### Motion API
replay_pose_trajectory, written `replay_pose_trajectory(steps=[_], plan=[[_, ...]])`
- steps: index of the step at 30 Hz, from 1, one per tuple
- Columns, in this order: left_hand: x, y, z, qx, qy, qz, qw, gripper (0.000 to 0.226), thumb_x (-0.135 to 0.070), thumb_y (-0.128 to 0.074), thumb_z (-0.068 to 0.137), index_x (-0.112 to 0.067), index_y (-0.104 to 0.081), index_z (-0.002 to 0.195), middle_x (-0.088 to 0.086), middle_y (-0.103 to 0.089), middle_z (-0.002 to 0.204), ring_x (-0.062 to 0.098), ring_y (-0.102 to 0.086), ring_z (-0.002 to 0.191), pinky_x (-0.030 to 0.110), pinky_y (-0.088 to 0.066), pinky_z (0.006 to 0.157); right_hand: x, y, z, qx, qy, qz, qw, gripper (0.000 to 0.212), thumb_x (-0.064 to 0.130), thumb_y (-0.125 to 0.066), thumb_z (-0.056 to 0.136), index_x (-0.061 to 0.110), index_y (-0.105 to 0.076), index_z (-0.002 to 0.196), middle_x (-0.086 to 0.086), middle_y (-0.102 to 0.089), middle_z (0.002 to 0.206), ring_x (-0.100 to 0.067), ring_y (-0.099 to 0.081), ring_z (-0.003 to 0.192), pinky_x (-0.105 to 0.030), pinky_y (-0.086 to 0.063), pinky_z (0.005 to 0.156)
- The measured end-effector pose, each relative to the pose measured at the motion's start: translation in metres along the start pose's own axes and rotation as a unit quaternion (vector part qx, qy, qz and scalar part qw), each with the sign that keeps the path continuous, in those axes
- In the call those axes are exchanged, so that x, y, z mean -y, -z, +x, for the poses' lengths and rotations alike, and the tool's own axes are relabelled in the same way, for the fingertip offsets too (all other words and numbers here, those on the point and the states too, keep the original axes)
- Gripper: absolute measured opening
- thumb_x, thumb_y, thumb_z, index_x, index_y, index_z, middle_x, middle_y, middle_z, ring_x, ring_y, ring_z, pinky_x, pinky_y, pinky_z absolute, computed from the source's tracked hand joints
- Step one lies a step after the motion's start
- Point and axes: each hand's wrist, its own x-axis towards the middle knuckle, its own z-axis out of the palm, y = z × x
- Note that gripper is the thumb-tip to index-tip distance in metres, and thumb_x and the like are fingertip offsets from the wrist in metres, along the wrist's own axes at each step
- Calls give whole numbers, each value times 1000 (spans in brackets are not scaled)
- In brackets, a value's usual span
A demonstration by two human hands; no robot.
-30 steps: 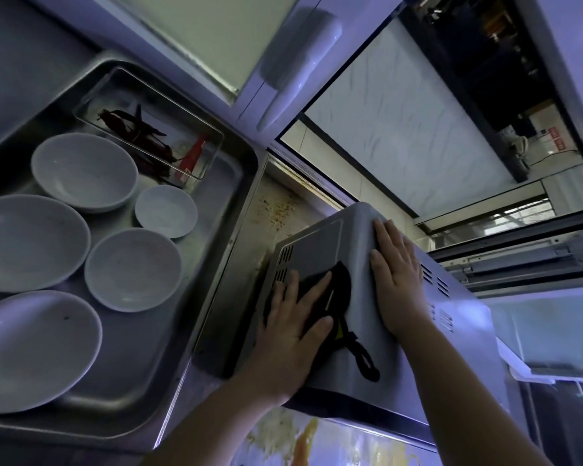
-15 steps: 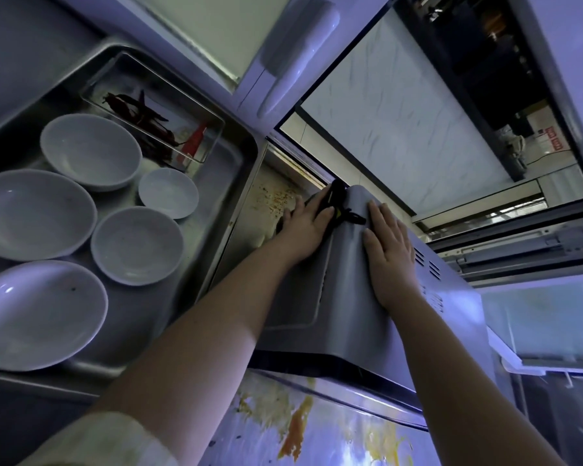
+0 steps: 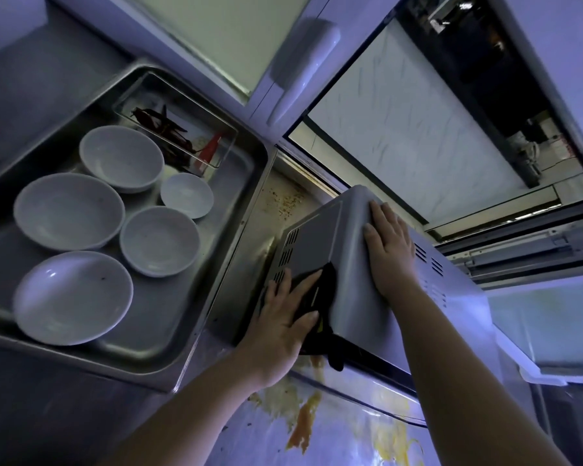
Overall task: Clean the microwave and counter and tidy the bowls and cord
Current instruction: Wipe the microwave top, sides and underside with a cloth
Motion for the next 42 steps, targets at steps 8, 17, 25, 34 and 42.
replay_pose_trajectory(steps=[8,17,25,34,42], plan=[[-24,10,95,-8,-5,21,1000,49,-63,-29,95,-62,-13,141,1,-4,162,28,9,148,47,3,117,-2,-1,1,-4,3,-19,1000,51,45,-33,99,42,-24,149,11,-17,160,-17,-9,148,-47,-6,119],[-17,5,61,-7,-43,-6,999,59,-68,-30,80,-68,-15,137,-11,-2,162,16,11,148,56,-4,117,-1,2,0,15,5,-22,1000,49,43,-33,102,45,-20,149,13,-13,160,-16,-5,148,-45,-3,119],[1,-4,5,2,1,-56,998,60,-77,-31,77,-73,-12,134,-24,4,159,1,22,143,47,5,119,20,12,-3,63,34,-84,994,53,46,-26,102,42,-8,151,15,4,160,-14,15,147,-49,12,117],[39,1,115,-57,27,-28,998,48,-85,-27,70,-87,-7,114,-9,-12,161,16,2,149,62,-8,115,24,-1,-8,76,67,-63,993,55,54,-21,94,49,-13,148,15,6,161,-10,16,146,-50,5,119],[40,18,229,-48,40,-38,997,65,-66,-26,74,-54,-37,137,4,-38,150,31,-29,140,53,-18,116,23,-3,-9,33,95,-27,995,55,61,-29,84,48,-43,135,17,-12,157,-9,-2,145,-55,-15,116]])
